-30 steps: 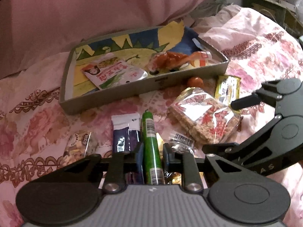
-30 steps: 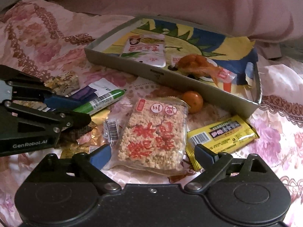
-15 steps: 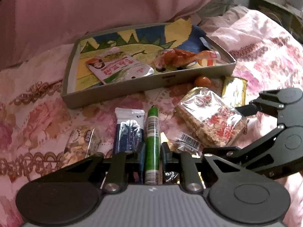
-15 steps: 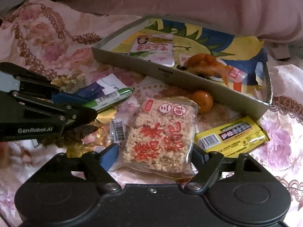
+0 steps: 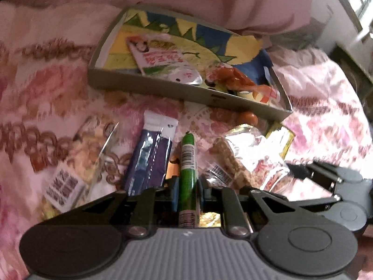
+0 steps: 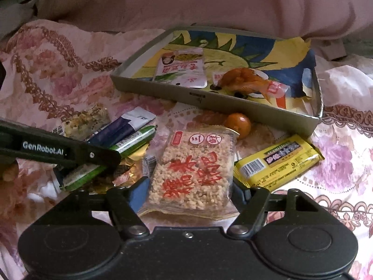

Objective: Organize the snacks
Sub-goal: 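Carry the green tube and rice-cracker bag over the tray with both tools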

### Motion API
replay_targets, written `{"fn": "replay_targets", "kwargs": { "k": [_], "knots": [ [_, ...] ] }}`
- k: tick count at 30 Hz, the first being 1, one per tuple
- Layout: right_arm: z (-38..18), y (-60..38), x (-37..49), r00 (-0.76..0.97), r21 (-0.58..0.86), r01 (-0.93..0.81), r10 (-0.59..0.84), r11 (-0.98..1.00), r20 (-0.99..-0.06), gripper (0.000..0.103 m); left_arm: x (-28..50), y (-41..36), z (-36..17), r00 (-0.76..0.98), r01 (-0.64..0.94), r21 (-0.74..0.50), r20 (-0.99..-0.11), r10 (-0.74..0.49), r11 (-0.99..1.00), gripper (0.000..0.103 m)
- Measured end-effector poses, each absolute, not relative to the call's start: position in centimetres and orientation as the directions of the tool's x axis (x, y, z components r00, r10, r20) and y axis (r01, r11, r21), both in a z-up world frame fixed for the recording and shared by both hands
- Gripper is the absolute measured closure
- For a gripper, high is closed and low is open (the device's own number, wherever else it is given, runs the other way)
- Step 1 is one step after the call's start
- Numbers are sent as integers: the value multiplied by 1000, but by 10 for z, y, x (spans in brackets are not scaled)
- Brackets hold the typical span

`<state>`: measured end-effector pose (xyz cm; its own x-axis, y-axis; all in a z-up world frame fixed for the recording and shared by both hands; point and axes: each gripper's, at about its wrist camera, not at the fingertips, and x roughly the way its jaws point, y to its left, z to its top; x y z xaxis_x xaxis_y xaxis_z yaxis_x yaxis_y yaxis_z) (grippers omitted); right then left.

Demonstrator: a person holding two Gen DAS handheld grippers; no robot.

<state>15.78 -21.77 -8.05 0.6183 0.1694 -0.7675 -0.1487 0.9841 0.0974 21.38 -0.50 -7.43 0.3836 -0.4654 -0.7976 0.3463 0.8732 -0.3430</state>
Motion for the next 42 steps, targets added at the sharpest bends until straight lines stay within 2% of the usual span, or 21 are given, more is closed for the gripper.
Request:
{"fn": "replay_targets", "kwargs": {
  "k": [9,15,24,30,35,42],
  "knots": [
    [-63,-235,145,649,246,-79,237,966,-723,30,207,5,-63,407,300,-413,-759,-507,860,85],
    [-46,-242,134,719,267,-85,244,960,-650,30,200,11,-49,477,294,-425,-710,-517,856,85],
    [-30,-248,145,827,256,-95,219,962,-518,30,212,11,-25,616,287,-419,-608,-501,861,85],
    [-29,-249,184,857,199,-103,188,975,-479,30,252,2,-15,683,252,-470,-533,-499,846,85],
    [-29,-250,221,879,171,-105,172,980,-444,30,294,-14,-10,739,277,-436,-472,-480,856,85],
    [-40,-247,273,893,163,-99,160,982,-421,30,344,-16,-42,777,213,-419,-475,-413,883,85]
  ]
}}
